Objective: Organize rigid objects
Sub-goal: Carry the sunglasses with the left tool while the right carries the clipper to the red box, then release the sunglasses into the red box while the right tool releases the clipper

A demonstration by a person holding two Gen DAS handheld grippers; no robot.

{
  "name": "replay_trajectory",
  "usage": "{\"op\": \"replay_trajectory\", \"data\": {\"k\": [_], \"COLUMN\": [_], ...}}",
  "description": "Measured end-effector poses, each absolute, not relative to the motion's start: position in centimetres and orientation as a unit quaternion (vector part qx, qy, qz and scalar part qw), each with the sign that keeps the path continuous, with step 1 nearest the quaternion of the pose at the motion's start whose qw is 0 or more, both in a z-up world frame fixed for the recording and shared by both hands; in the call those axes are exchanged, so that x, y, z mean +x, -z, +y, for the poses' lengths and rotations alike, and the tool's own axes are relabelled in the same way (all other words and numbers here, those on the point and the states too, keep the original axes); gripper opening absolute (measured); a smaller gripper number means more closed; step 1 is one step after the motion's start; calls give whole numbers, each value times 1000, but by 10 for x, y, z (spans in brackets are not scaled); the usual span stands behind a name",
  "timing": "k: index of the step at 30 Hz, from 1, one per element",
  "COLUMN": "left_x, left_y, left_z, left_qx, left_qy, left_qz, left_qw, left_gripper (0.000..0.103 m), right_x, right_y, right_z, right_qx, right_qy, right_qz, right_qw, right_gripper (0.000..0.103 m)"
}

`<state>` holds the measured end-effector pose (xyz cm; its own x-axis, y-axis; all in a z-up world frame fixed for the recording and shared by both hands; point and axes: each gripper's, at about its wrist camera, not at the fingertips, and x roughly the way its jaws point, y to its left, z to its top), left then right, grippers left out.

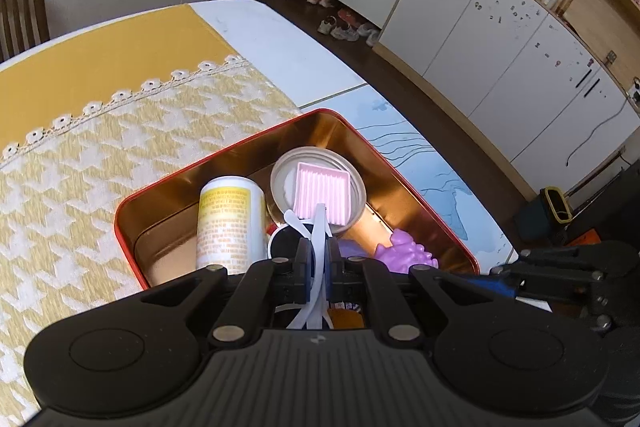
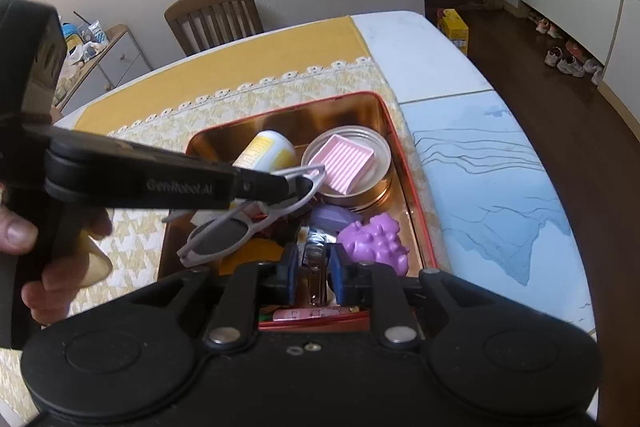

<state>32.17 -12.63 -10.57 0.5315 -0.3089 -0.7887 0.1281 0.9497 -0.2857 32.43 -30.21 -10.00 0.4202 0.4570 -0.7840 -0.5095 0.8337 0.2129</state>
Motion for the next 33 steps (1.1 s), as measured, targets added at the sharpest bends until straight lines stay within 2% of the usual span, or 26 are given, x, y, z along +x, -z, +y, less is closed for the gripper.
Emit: {"op": "replay_trajectory", "data": {"k": [10, 14, 16, 20, 22, 24, 28, 33], "left_x": [298, 281, 273, 259, 250, 242, 227, 206], "left_y": [80, 69, 64, 55, 50, 46, 37, 26], "left_z": [-125, -121, -117, -109, -106, -103, -97, -93], "left_qx": [-59, -45, -44, -41, -37, -34, -35, -35], "left_qy": [136, 137, 140, 138, 140, 142, 146, 143], "left_qz": [428, 410, 402, 389, 377, 370, 358, 337], "left_qw": [891, 901, 904, 910, 915, 918, 922, 930], "left_gripper": [6, 10, 14, 34, 42, 51, 52, 64], "right_x": [312, 300, 294, 282, 277, 271, 259, 245], "right_y": [84, 75, 71, 61, 56, 50, 39, 27], "right_z": [-302, -299, -299, -296, -296, -294, -293, -292], "right_qx": [-29, -35, -39, -47, -47, -51, -52, -49], "right_qy": [-274, -276, -275, -272, -271, -268, -266, -258], "right_qz": [434, 421, 413, 397, 389, 380, 357, 331], "right_qw": [858, 864, 867, 876, 879, 884, 894, 906], "right_gripper": [29, 37, 41, 51, 53, 60, 66, 82]}}
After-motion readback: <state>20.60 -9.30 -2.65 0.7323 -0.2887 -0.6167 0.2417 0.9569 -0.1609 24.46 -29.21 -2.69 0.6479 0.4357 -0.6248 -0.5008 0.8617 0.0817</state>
